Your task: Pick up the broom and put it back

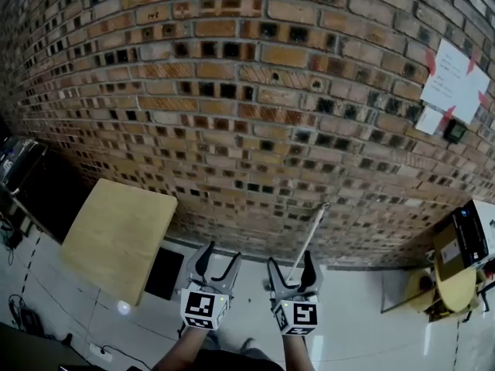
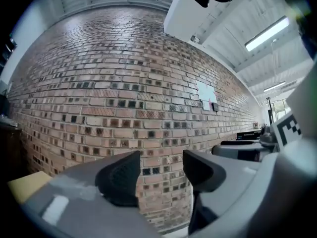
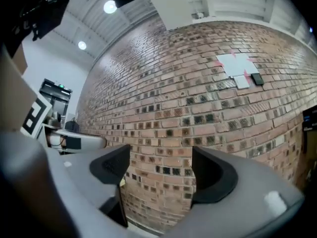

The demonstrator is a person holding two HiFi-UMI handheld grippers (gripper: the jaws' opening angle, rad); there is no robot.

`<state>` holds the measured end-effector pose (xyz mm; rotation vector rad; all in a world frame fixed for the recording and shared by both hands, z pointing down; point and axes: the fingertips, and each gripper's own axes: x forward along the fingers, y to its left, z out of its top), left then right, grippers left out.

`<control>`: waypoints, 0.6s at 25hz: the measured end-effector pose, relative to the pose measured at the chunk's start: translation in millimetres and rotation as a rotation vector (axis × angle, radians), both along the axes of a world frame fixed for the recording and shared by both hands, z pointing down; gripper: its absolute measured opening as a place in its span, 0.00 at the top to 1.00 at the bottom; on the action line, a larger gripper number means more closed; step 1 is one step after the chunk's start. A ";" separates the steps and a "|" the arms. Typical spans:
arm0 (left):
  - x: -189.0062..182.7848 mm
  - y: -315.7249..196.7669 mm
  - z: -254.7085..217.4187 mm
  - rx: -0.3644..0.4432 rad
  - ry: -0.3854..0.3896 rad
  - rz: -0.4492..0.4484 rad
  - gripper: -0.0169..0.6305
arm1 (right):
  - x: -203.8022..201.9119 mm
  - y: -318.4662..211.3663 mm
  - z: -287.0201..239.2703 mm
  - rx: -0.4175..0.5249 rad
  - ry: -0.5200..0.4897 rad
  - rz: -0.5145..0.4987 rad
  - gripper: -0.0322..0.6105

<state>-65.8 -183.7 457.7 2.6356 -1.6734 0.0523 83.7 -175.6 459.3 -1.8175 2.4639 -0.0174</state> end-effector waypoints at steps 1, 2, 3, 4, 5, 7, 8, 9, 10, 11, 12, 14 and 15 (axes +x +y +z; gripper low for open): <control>3.1 7.0 -3.8 0.006 -0.008 0.002 0.56 | 6.7 4.2 -4.7 0.006 -0.025 0.002 0.35; 4.6 11.9 -9.1 0.016 -0.014 0.005 0.56 | 12.0 7.2 -10.3 0.012 -0.047 0.006 0.35; 5.0 15.0 -15.0 0.026 -0.017 0.006 0.56 | 16.5 9.4 -15.9 0.016 -0.062 0.011 0.35; 4.7 16.8 -21.2 0.037 -0.016 0.007 0.56 | 20.2 11.2 -21.2 0.018 -0.073 0.016 0.35; 4.0 18.0 -27.4 0.050 -0.013 0.009 0.56 | 23.2 12.9 -26.0 0.020 -0.080 0.020 0.35; 1.2 20.2 -37.4 0.076 -0.009 0.013 0.56 | 26.2 16.5 -32.9 0.020 -0.083 0.025 0.35; -1.0 21.7 -39.8 0.082 -0.009 0.013 0.56 | 26.0 18.4 -33.4 0.010 -0.078 0.027 0.35; -3.8 23.1 -41.3 0.086 -0.012 0.013 0.56 | 24.7 19.8 -32.6 -0.003 -0.073 0.027 0.35; -7.0 24.1 -42.8 0.090 -0.014 0.012 0.56 | 22.9 20.4 -31.6 -0.017 -0.069 0.027 0.35; -10.5 25.1 -43.8 0.094 -0.014 0.013 0.56 | 21.5 20.4 -30.1 -0.029 -0.070 0.029 0.35; -14.4 26.5 -43.5 0.093 -0.012 0.015 0.56 | 20.8 19.8 -27.2 -0.042 -0.075 0.035 0.35; -24.9 30.1 -40.4 0.083 -0.003 0.015 0.56 | 18.1 17.9 -19.6 -0.070 -0.088 0.046 0.36; -31.7 32.2 -38.9 0.077 0.002 0.011 0.56 | 14.4 18.0 -16.8 -0.082 -0.091 0.044 0.36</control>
